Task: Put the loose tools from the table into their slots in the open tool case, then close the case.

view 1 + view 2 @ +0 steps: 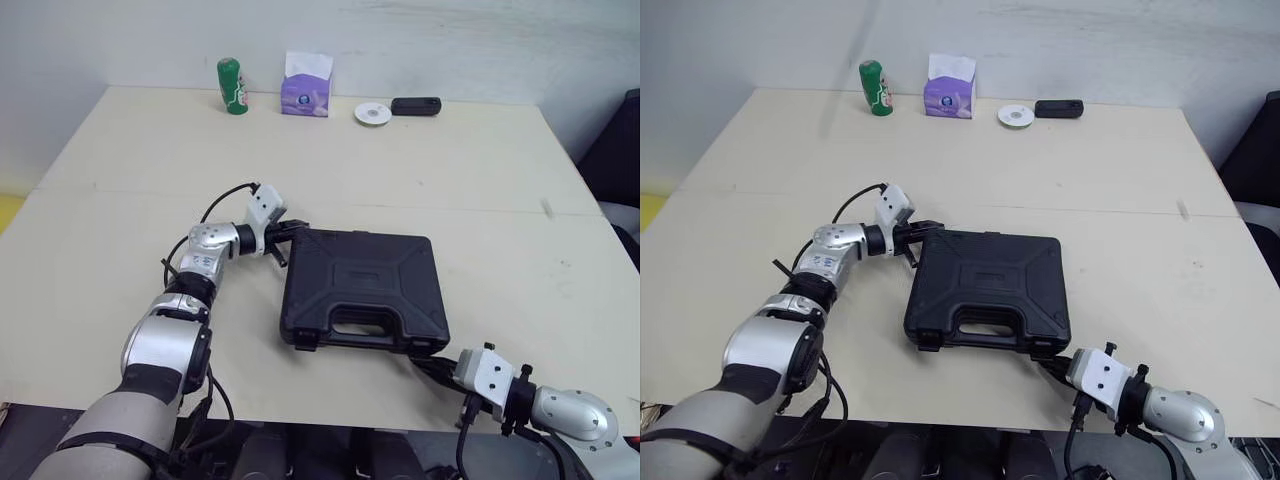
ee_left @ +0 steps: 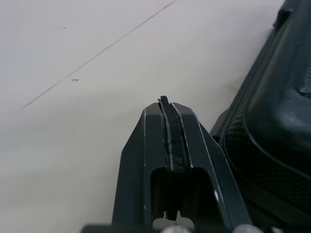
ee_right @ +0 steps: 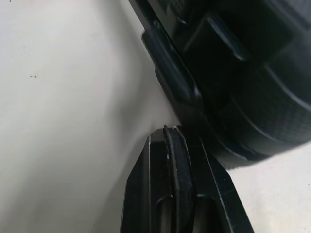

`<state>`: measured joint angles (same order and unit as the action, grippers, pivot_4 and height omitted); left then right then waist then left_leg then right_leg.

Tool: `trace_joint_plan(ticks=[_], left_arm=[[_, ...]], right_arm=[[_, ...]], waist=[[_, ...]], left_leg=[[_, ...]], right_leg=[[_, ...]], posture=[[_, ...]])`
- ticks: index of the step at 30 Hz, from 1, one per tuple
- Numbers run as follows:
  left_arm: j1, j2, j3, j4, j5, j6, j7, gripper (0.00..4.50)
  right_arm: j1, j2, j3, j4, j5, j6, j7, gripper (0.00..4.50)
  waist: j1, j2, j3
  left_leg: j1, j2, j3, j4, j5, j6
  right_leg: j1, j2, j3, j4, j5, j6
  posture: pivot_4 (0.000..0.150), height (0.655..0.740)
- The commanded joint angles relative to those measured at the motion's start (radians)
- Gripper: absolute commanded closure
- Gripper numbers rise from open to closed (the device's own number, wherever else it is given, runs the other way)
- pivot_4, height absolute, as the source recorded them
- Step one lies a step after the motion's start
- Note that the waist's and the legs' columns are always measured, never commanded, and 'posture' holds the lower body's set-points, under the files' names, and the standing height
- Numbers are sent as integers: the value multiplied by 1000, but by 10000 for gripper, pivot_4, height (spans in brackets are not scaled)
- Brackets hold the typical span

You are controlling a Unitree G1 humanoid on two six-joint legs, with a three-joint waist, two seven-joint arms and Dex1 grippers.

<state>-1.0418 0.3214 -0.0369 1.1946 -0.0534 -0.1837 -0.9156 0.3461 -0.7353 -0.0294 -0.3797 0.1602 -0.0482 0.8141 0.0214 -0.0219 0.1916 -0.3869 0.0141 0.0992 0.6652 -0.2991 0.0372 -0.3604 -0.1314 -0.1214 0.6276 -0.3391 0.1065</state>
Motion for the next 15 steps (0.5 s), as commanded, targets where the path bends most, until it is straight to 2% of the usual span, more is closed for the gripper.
trace_joint_plan(ticks=[1, 8, 15], left_arm=[[15, 21, 11, -12, -5, -42, -117, 45000], [105, 60, 27, -109, -29, -82, -251, 45000], [271, 69, 21, -372, -68, -17, -282, 45000]], right_arm=[[-10, 1, -21, 48, -18, 9, -16, 44312], [-88, -42, -72, 166, -23, -33, 4, 44312], [-191, -58, -78, 299, -67, -73, -24, 44312]], waist=[[0, 0, 0], [-4, 0, 0], [-1, 0, 0]], left_leg=[[0, 0, 0, 0, 0, 0], [0, 0, 0, 1, 0, 1], [0, -1, -2, 1, 0, 1]], right_leg=[[0, 0, 0, 0, 0, 0], [0, -1, 0, 0, 0, 0], [2, -3, 4, 0, 1, 1]], posture=[[1500, 7400], [1500, 7400], [1500, 7400]])
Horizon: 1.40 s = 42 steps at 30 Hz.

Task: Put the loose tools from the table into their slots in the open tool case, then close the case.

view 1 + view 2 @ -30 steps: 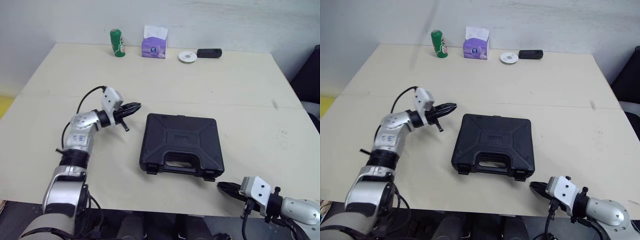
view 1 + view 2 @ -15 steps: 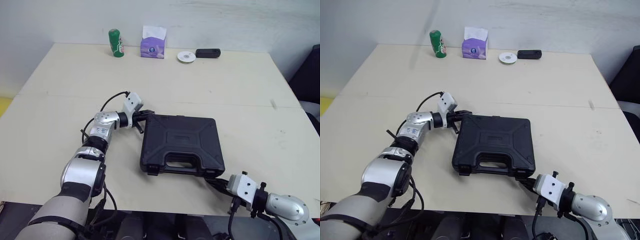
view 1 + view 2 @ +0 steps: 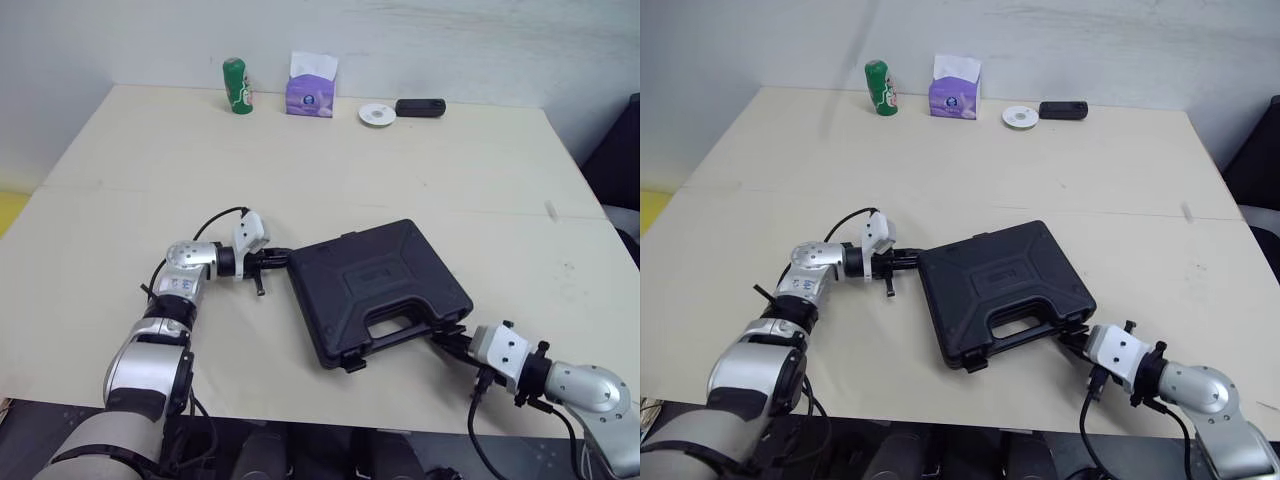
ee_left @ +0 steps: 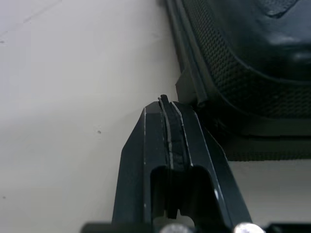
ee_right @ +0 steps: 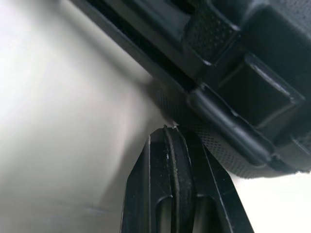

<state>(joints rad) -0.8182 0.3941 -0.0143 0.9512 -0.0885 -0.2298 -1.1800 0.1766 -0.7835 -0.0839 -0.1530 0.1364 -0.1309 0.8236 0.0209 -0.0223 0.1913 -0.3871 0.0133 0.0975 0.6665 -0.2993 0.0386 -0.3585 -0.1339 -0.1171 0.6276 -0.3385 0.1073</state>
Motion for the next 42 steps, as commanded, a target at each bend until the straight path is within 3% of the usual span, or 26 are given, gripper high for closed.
trace_joint_plan(ticks=[1, 8, 17, 26, 34, 42], left_arm=[[69, -3, -3, -166, -39, 45, -14, 45000], [225, 10, 4, -442, -74, 192, 50, 45000], [272, 50, 20, -555, -109, 293, 96, 45000], [163, 25, -6, -518, -127, 337, 98, 45000], [102, -11, -68, -354, -54, 317, 131, 45000], [152, -1, -59, -447, -105, 311, 72, 45000]], right_arm=[[-32, -7, -24, 82, -47, 9, -40, 44312], [-59, 24, -17, 94, -42, 33, -77, 44312], [25, 47, -111, 17, -32, 56, -177, 44312], [163, 67, -173, -96, -23, 90, -188, 44312], [8, 111, -84, 18, -84, 68, -215, 44312], [-98, 144, -39, 91, -103, 48, -224, 44312]], waist=[[-1, 0, 0], [-1, 0, 0], [7, 0, 0], [3, 0, 0], [-17, 1, 0], [-22, 1, 0]], left_leg=[[0, 0, 0, 0, 0, 0], [0, 0, -1, 0, 0, 0], [0, 0, -2, 0, 0, 0], [-1, 0, -2, -2, 0, -1], [0, 0, 0, -2, 0, -1], [0, 1, -1, -2, 0, -1]], right_leg=[[0, 0, 1, 0, 0, 0], [1, 0, 3, 0, 0, 0], [1, -1, 2, -1, 0, 0], [0, 0, 2, -2, 0, 0], [-1, 1, 4, -1, 0, 0], [-1, 1, 4, 0, 0, 0]], posture=[[1500, 7400], [1500, 7400], [1500, 7400], [1500, 7400], [1500, 7400], [1500, 7400]])
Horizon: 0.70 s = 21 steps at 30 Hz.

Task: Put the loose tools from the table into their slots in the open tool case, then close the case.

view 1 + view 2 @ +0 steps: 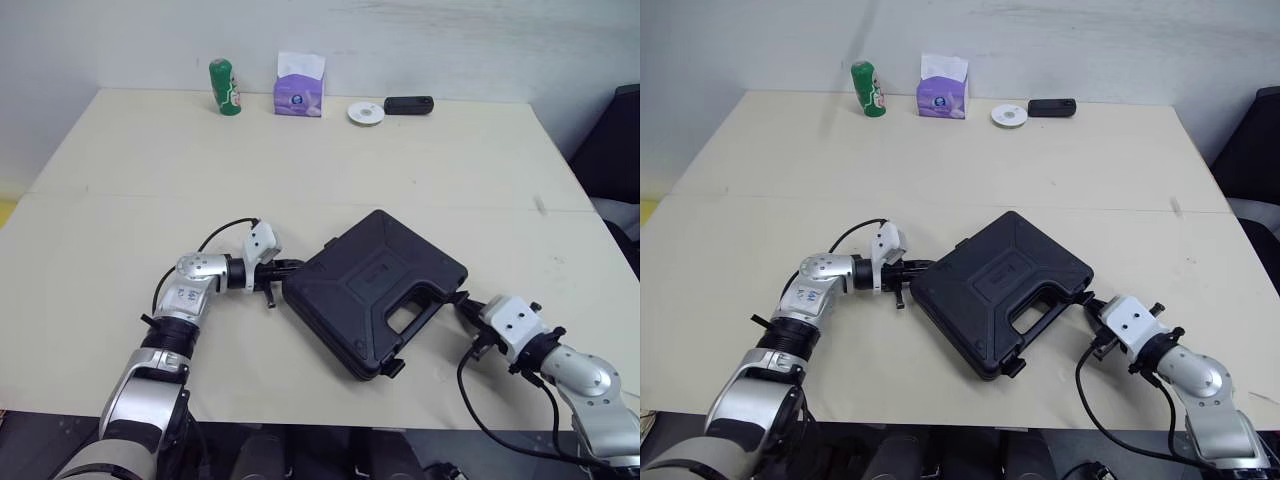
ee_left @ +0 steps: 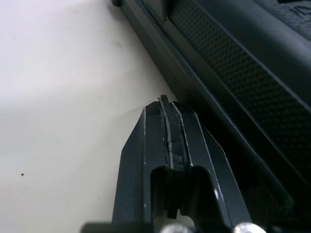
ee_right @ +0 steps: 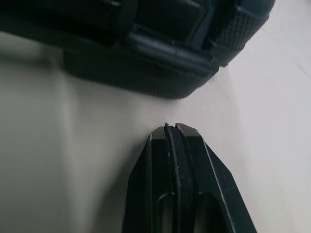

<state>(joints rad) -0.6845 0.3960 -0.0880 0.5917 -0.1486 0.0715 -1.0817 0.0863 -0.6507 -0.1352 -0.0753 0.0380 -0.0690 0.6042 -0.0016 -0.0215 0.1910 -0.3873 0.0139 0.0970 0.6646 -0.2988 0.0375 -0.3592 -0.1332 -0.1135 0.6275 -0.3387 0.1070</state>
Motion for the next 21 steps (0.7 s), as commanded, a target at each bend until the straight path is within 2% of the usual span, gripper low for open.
trace_joint_plan(ticks=[1, 8, 14, 18, 21], left_arm=[[28, -1, 22, -113, -61, 30, -31, 45000], [87, 54, 88, -207, -108, 97, -3, 45000], [15, 75, 131, -265, -181, 124, -26, 45000], [-66, 31, 44, -346, -181, 154, -76, 45000], [-120, -8, -82, -423, -152, 195, -134, 45000]], right_arm=[[-15, 16, 16, 17, -5, -15, -7, 44312], [-12, 34, -2, 0, 5, -13, -17, 44312], [86, 19, -86, -72, 36, 3, -24, 44312], [179, 36, -141, -170, 126, 64, 0, 44312], [252, 61, -178, -268, 231, 128, 18, 44312]], waist=[[0, 0, 0], [-3, 0, 0], [13, 0, 0], [28, 0, 0], [29, 0, 0]], left_leg=[[0, 0, 0, 0, 0, 0], [0, 0, 0, 0, 0, 0], [-1, 0, -2, 0, 0, 0], [-2, -1, -2, 0, 0, 0], [-2, -1, -2, 0, 0, 0]], right_leg=[[0, 0, 0, 0, 0, 0], [0, 0, 0, 0, 0, 0], [1, -1, -1, 0, 0, 0], [1, -1, -1, -1, 0, 0], [1, 0, -1, -1, 0, 1]], posture=[[1500, 7400], [1500, 7400], [1500, 7400], [1500, 7400], [1500, 7400]])
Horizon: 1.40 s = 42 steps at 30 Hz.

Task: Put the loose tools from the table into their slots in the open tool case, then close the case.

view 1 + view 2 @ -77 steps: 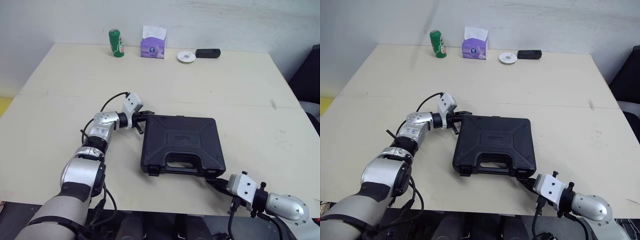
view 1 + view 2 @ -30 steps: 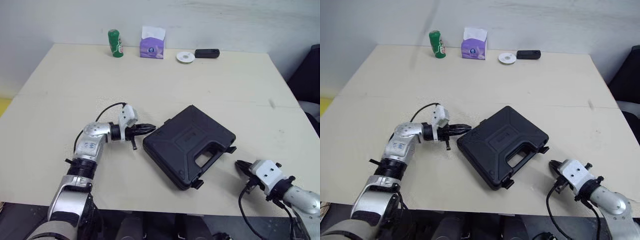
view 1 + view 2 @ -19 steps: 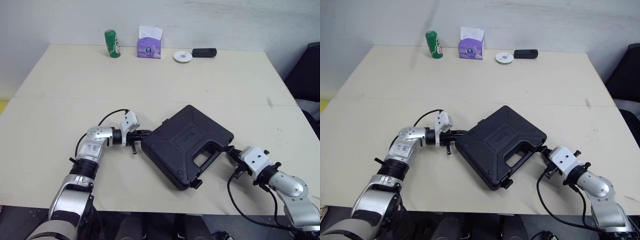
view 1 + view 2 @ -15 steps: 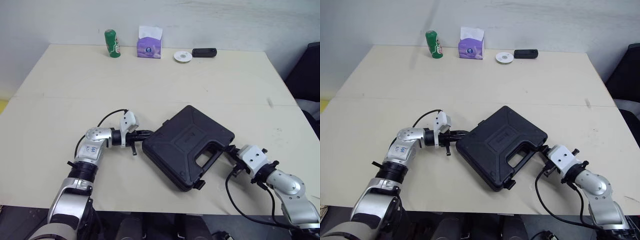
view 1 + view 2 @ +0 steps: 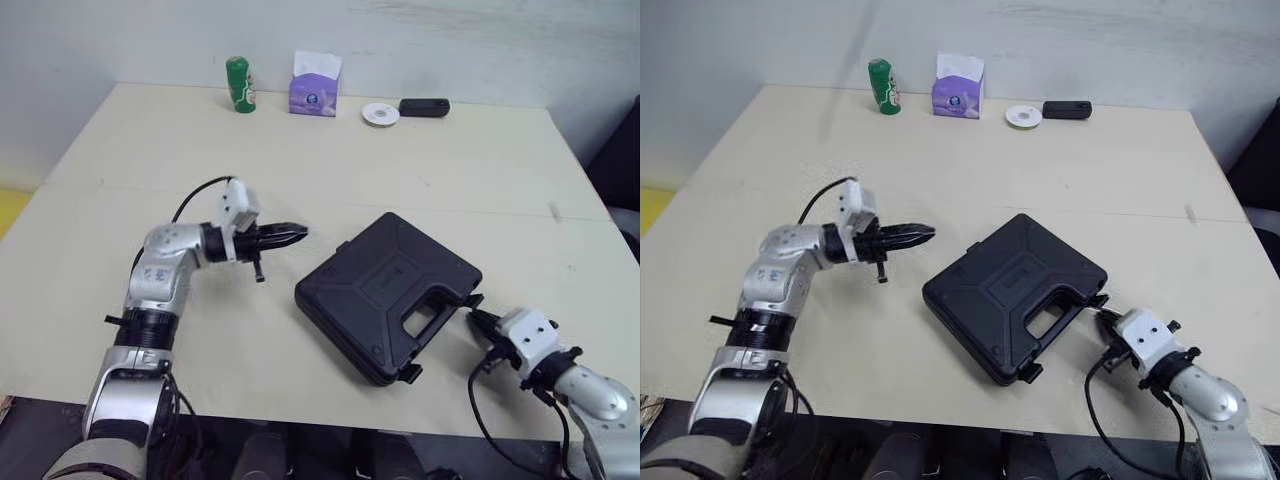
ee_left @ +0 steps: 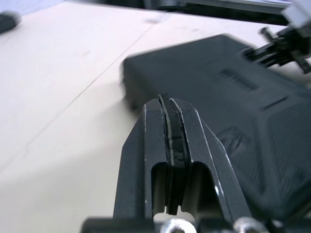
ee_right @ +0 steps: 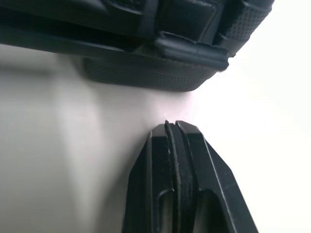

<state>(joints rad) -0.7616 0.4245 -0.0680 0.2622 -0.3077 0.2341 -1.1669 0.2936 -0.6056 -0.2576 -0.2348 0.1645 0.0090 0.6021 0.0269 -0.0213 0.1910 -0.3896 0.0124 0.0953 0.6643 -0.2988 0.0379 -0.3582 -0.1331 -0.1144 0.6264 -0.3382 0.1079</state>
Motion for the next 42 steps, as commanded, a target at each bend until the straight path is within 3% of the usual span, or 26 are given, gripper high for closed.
trace_joint_plan(ticks=[1, 6, 11, 24, 29, 33, 42], left_arm=[[-60, -62, -125, -105, 2, 56, -45, 45000], [-145, -203, -231, -35, 70, 38, 12, 45000], [-256, -347, -262, 91, 111, 85, 109, 45000], [-373, -556, -339, 568, 330, -71, 308, 45000], [-374, -571, -367, 680, 400, -29, 373, 45000], [-305, -543, -407, 625, 419, 33, 309, 45000], [-206, -481, -410, 519, 424, 101, 314, 45000]], right_arm=[[62, 18, -64, -129, 114, 59, 19, 44312], [84, 82, -119, -188, 199, 134, -45, 44312], [123, 112, -116, -198, 188, 62, -19, 44312], [146, 133, -113, -203, 203, 79, -19, 44312], [150, 125, -104, -200, 184, 79, -17, 44312], [138, 128, -101, -191, 175, 77, -25, 44312], [60, 112, -85, -149, 156, 136, -34, 44312]], waist=[[-1, 0, 0], [-7, 1, 0], [-1, 2, 1], [0, 4, 1], [0, 4, 1], [-1, 3, -2], [-2, 5, -16]], left_leg=[[0, 0, 0, 0, 0, 0], [1, 1, 1, 0, 0, 0], [1, 1, 1, 0, 0, 0], [-1, 1, 1, -1, -1, 2], [0, 1, 1, 0, -2, 3], [1, 1, 1, 0, -3, 2], [4, 2, 0, -1, -4, 0]], right_leg=[[1, 1, 0, 0, 0, 0], [0, 2, 2, -1, 0, 0], [-1, 2, 2, -2, 0, -1], [-3, 0, 2, -3, 0, -1], [-2, -1, 1, -5, 0, -1], [0, -1, 1, -5, 0, -1], [2, 0, 1, -5, -1, -1]], posture=[[1500, 7400], [1500, 7400], [1500, 7400], [1500, 7400], [1500, 7400], [1500, 7400], [1500, 7400]])
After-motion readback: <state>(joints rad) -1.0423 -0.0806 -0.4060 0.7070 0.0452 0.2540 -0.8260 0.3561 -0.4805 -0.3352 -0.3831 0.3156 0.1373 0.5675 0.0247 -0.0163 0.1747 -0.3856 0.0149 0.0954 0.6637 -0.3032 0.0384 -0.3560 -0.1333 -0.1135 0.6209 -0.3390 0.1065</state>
